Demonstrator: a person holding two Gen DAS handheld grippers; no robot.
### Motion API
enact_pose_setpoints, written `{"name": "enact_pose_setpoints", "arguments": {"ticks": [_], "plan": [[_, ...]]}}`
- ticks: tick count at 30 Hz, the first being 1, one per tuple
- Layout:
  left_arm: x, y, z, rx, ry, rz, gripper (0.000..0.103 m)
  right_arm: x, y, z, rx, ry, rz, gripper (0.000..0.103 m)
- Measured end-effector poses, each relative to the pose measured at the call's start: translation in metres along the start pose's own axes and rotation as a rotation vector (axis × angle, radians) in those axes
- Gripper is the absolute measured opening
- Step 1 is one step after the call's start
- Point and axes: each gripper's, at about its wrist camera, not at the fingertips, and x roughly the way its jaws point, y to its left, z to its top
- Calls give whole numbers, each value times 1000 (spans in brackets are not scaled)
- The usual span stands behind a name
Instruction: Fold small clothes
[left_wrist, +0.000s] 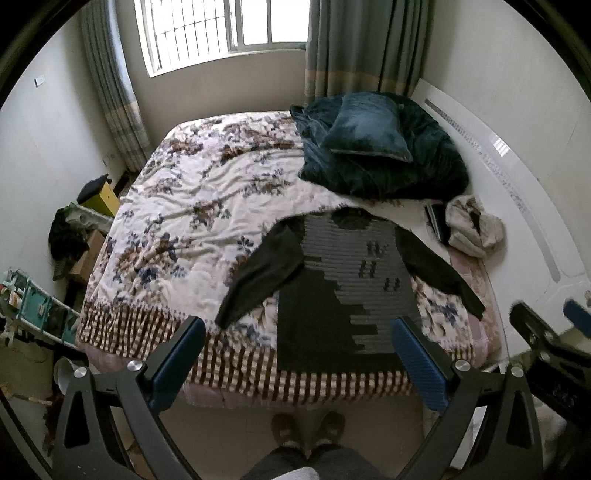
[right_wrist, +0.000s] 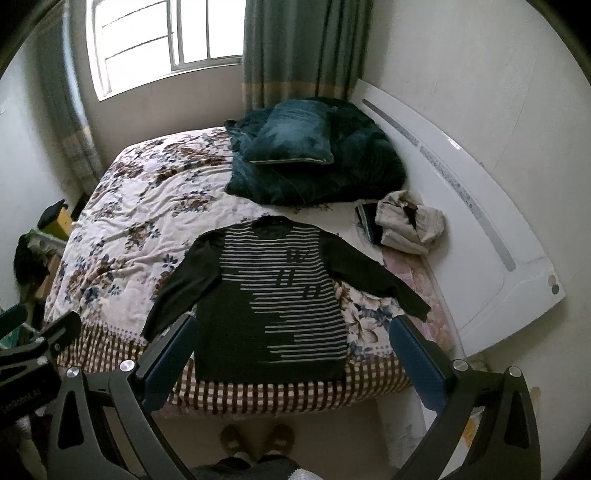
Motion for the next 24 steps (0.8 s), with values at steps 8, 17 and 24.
{"name": "enact_pose_setpoints", "arguments": {"ticks": [8,17,24], "plan": [[131,-19,25,40,5,43,103,110,-56,-8,232,82,-109,103],[319,-102,21,94,134,121,103,312,-202,-59,542,226,-239,103],[455,-172,10,54,257,126,103,502,-356,-119,849,326,-251,103]]}}
